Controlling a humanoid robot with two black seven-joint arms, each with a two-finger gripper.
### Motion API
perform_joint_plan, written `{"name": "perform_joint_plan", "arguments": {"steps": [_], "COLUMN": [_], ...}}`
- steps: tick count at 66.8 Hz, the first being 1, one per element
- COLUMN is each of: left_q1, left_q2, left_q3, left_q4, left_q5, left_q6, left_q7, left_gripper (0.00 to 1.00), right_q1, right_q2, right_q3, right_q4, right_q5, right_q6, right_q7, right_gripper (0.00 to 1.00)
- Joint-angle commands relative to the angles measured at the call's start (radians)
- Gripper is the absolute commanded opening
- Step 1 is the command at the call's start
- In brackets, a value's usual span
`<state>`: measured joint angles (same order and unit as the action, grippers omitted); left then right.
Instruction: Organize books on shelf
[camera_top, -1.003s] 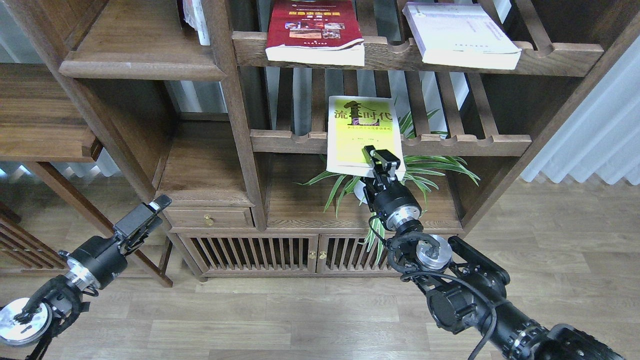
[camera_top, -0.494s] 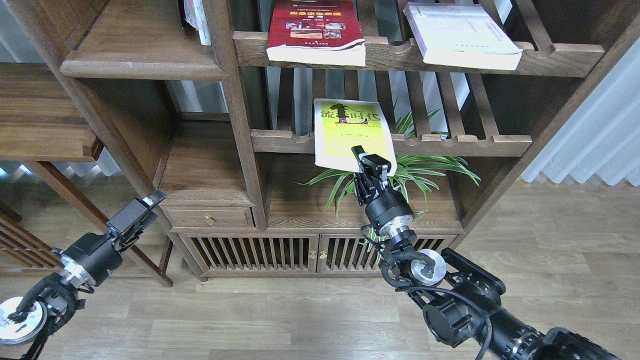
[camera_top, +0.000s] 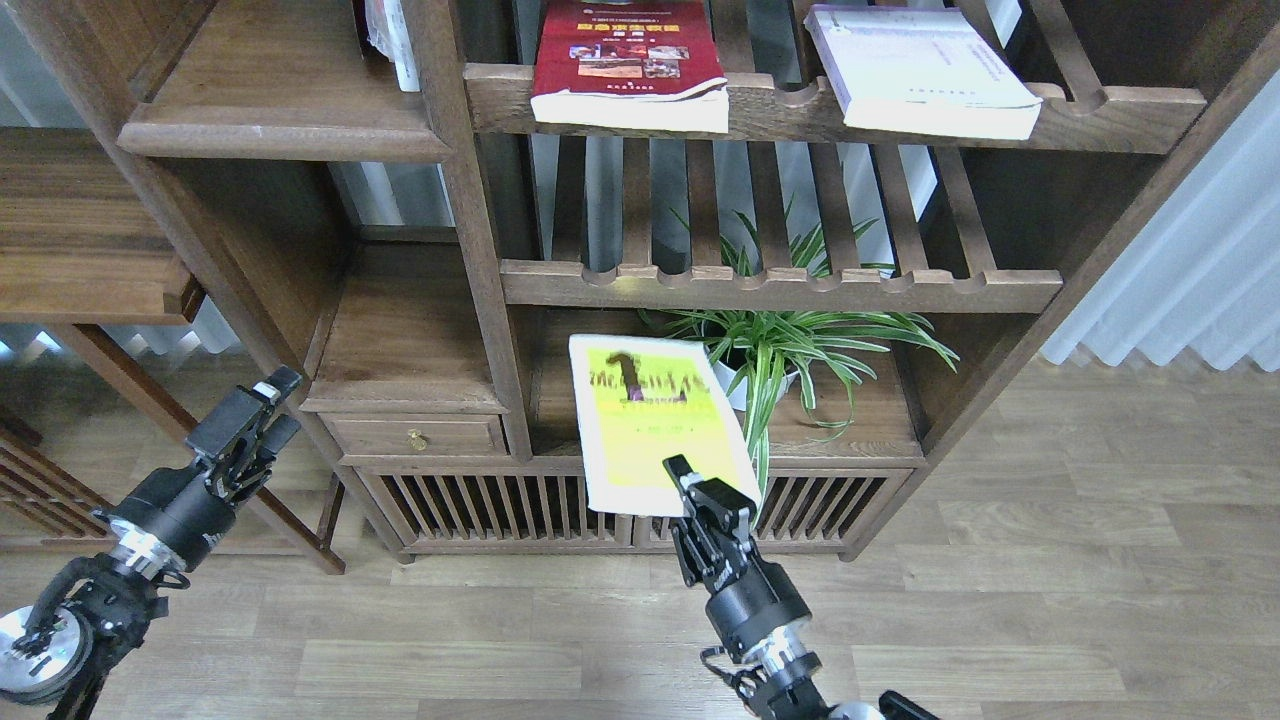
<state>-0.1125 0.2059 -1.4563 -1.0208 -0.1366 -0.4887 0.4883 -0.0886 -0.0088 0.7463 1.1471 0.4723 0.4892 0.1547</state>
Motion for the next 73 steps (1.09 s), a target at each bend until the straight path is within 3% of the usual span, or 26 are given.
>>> {"name": "perform_joint_plan", "arguments": {"steps": [1,11,36,41,42,47,58,73], "left_q1": [0.048,0.066,0.157,0.208,0.23,0.24,0.246,0.235], "left_q2": [-0.003,-0.052,-0.043,-0.023,0.012,0.082,0.138,0.184], "left_q3": [0.046,0.045,0.102,0.142,0.212,0.309,0.347,0.428], "left_q4": [0.002,0.008,0.008,-0.004,-0.031,-0.077,-0.104,-0.108], "left_q5": [-0.006,-0.035,-0.044,-0.07,-0.127,-0.236,-0.406,-0.429], "left_q6": [0.0,0.0,0.0,0.0,0.0,0.0,0.0,0.0], "left_q7": [0.0,0.0,0.0,0.0,0.0,0.0,0.0,0.0], "left_gripper": [1.0,1.0,1.0,1.0,1.0,1.0,0.99,1.0], "right_q1": [-0.025,-0.026,-0.025,-0.025,-0.025,-0.025,-0.026,-0.025], "right_q2": [-0.03,-0.028,-0.002,0.006,0.006,0.004,-0.002,-0.003], "right_q3": [-0.047,-0.073,-0.194,-0.209,-0.22,-0.223,-0.228,-0.266], "right_q4": [-0.001,-0.001,-0.006,-0.007,-0.01,-0.01,-0.014,-0.024], "right_q5": [-0.024,-0.029,-0.05,-0.06,-0.064,-0.064,-0.064,-0.066], "right_q6": [0.0,0.0,0.0,0.0,0.0,0.0,0.0,0.0], "right_q7": [0.0,0.0,-0.034,-0.043,-0.05,-0.053,-0.072,-0.086], "right_gripper": [0.02,0.02,0.03,0.03,0.03,0.03,0.04,0.04]}}
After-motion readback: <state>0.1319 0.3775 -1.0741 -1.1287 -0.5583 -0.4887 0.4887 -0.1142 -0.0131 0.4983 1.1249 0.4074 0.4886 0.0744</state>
